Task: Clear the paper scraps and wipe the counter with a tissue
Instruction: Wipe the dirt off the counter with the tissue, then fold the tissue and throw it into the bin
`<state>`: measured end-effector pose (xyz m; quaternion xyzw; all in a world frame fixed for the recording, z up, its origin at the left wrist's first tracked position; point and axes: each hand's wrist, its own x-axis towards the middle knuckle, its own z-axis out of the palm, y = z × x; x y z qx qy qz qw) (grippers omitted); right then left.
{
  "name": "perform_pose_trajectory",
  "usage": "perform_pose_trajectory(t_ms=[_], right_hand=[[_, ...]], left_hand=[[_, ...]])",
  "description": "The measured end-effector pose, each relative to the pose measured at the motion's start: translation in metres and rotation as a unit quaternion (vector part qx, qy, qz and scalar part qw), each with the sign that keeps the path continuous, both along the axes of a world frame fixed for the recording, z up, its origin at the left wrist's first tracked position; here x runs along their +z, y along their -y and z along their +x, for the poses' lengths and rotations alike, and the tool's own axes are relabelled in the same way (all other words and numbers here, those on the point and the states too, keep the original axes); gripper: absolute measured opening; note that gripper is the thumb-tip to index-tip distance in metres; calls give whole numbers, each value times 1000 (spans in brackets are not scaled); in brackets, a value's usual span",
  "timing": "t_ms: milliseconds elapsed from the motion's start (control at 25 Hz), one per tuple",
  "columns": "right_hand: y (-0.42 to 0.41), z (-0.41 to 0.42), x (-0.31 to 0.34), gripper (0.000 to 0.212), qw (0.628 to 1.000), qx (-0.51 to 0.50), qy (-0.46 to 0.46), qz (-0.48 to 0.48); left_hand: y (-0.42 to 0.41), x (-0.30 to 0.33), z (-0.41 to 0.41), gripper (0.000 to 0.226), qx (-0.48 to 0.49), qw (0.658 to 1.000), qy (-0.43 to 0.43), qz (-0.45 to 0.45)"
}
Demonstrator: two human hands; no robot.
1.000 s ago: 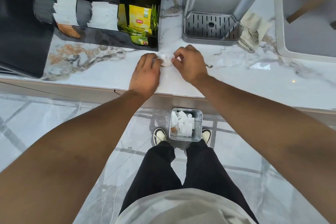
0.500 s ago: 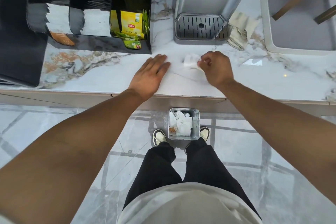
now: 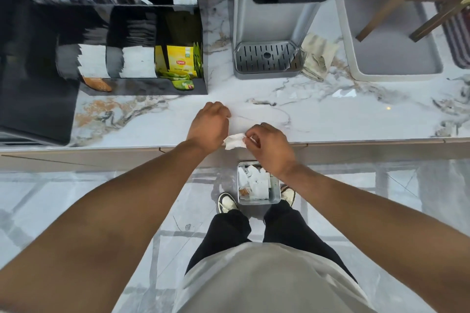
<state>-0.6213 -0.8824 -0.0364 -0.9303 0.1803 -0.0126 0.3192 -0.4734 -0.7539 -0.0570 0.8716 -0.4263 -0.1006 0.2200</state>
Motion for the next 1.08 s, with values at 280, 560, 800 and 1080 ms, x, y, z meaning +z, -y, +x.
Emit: perform_pose_trajectory(t_ms=[280, 560, 800, 1080], right_hand=[[19, 24, 34, 12, 994, -102, 39, -3], [18, 19, 40, 9, 991, -110, 63, 34], [15, -4, 32, 29, 945, -206, 96, 237], [34, -31, 34, 44, 758, -292, -74, 578]], left_hand=[[20, 56, -13, 28, 290, 776, -512, -226], [20, 81, -17, 13, 219, 854, -437, -179], [21, 95, -28, 21, 230, 824, -488, -175], [16, 94, -57, 10, 286, 731, -585, -205]])
